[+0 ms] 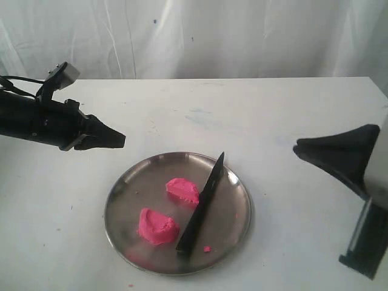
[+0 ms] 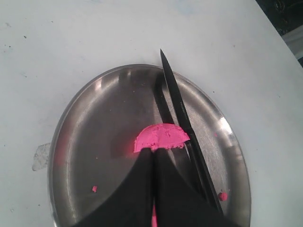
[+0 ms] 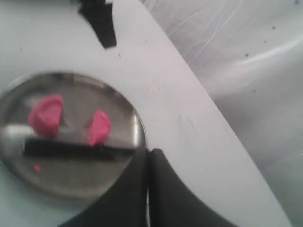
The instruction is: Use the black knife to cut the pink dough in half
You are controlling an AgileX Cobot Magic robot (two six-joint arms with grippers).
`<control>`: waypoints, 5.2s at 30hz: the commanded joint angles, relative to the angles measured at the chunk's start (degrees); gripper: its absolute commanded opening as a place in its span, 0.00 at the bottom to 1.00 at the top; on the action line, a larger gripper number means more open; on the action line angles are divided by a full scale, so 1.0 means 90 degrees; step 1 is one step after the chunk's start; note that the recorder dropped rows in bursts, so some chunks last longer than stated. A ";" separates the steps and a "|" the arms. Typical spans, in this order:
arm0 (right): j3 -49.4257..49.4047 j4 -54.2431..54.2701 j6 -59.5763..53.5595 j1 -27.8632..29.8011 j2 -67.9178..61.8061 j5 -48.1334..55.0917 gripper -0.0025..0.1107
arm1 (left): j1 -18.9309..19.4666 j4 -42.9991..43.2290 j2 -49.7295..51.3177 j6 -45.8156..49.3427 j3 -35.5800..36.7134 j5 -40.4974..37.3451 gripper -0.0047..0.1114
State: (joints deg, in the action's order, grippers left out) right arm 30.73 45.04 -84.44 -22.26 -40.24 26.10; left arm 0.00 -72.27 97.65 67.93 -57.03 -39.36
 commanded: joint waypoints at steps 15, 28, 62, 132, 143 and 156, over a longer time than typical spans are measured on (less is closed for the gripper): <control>-0.0014 -0.4368 -0.0018 0.0002 0.0263 0.0220 0.02 | -0.0013 -0.0097 -0.0033 -0.0008 0.0046 -0.0076 0.04; -0.0543 -0.2277 0.0035 0.0002 0.1329 -0.0154 0.02 | -0.0013 -0.0097 -0.0033 -0.0008 0.0046 -0.0076 0.04; -0.2787 -0.4313 0.9096 0.0319 0.4175 -0.2119 0.02 | -0.0013 -0.0097 -0.0033 -0.0008 0.0046 -0.0076 0.04; -0.3414 -0.4678 0.9123 0.2094 0.4471 -0.1872 0.02 | -0.0013 -0.0097 -0.0033 -0.0008 0.0046 -0.0076 0.04; -0.3414 -0.4678 0.9123 0.2094 0.4471 -0.1582 0.02 | -0.0013 -0.0097 -0.0033 -0.0008 0.0046 -0.0076 0.04; -0.3414 -0.4678 0.9123 0.2094 0.4471 -0.1581 0.02 | -0.0013 -0.0097 -0.0033 -0.0008 0.0046 -0.0076 0.04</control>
State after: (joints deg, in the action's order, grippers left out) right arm 0.32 3.34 -2.54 -3.66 -0.39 11.87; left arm 0.00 -72.27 97.65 67.93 -57.03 -39.36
